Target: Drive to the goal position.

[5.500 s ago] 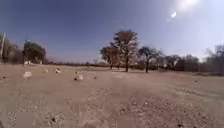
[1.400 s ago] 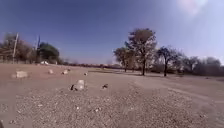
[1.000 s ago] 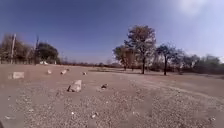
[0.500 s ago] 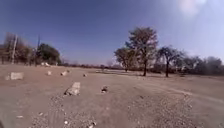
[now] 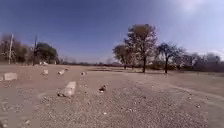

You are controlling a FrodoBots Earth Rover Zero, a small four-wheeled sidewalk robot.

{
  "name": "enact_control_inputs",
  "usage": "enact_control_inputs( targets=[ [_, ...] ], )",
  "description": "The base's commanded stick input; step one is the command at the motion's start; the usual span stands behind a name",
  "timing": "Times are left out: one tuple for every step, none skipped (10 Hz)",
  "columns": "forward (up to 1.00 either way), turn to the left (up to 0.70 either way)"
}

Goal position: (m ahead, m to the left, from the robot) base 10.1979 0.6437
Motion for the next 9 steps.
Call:
enact_control_inputs(
  targets=[
    [0.5, 0.0],
    [0.5, 0.0],
    [0.5, 0.0],
    [0.5, 0.0],
    [0.5, 0.0],
    [0.5, 0.0],
    [0.5, 0.0],
    [0.5, 0.0],
    [0.5, 0.0]
  ],
)
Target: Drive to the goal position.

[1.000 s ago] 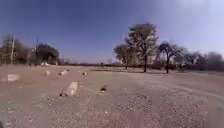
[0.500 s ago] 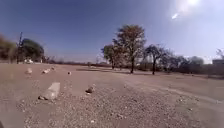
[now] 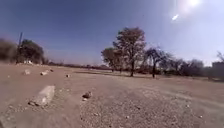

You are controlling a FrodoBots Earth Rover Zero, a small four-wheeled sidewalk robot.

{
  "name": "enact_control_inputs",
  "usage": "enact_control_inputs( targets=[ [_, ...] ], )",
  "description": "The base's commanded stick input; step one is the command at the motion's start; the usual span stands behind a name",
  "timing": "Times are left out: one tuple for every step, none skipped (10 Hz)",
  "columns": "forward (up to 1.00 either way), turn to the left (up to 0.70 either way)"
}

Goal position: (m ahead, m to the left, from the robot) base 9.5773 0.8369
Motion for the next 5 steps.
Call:
enact_control_inputs(
  targets=[
    [0.5, 0.0],
    [0.5, 0.0],
    [0.5, 0.0],
    [0.5, 0.0],
    [0.5, 0.0]
  ],
)
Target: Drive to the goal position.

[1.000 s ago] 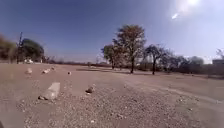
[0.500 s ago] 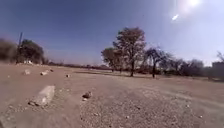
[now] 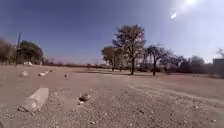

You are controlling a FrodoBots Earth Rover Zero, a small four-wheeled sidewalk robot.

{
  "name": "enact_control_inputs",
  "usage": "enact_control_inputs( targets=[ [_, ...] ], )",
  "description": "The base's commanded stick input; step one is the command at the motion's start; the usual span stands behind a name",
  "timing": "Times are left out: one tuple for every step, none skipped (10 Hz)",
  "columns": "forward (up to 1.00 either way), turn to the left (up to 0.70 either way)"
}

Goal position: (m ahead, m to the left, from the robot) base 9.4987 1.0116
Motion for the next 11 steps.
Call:
enact_control_inputs(
  targets=[
    [0.5, 0.0],
    [0.5, 0.0],
    [0.5, 0.0],
    [0.5, 0.0],
    [0.5, 0.0],
    [0.5, 0.0],
    [0.5, 0.0],
    [0.5, 0.0],
    [0.5, 0.0],
    [0.5, 0.0],
    [0.5, 0.0]
  ],
)
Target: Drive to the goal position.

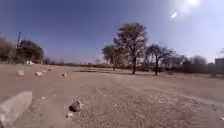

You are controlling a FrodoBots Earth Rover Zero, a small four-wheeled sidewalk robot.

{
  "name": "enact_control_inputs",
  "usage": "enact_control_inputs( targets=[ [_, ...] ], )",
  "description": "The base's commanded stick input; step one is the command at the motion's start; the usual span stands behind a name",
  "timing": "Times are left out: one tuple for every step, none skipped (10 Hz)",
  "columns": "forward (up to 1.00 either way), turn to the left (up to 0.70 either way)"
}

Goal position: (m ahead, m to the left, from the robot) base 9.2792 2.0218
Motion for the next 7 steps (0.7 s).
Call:
enact_control_inputs(
  targets=[
    [0.5, 0.0],
    [0.5, 0.0],
    [0.5, -0.24],
    [0.5, -0.49],
    [0.5, -0.5],
    [0.5, -0.28],
    [0.5, 0.0]
  ],
)
